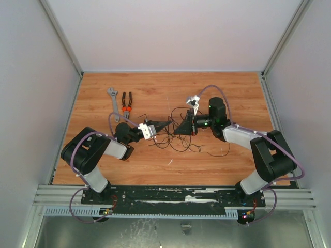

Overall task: Zip-tie the wires
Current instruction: Tie the cable at the center of the board.

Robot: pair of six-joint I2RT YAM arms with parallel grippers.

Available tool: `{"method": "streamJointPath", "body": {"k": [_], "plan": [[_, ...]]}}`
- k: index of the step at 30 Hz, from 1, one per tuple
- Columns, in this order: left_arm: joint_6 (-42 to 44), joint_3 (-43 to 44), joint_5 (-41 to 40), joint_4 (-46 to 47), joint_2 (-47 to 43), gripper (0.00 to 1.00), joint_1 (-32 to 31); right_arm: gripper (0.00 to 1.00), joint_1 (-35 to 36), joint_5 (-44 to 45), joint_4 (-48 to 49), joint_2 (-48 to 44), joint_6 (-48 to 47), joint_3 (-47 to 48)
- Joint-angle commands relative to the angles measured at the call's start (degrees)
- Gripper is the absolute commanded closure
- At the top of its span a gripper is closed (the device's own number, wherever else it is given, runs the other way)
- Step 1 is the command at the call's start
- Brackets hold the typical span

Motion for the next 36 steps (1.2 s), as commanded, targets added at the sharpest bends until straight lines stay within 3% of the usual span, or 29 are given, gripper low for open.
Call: {"method": "streamJointPath", "body": {"k": [1,36], "plan": [[1.08,0.03,0.21,18.57,-0.41,1.00,0.10,1.00,0.29,-0.41,0.32,0.49,-0.09,1.69],[1.46,-0.04,-0.67,18.65,0.43,1.00,-0.52,1.00,1.66,-1.56,6.55,-0.41,4.13,-0.13]]}}
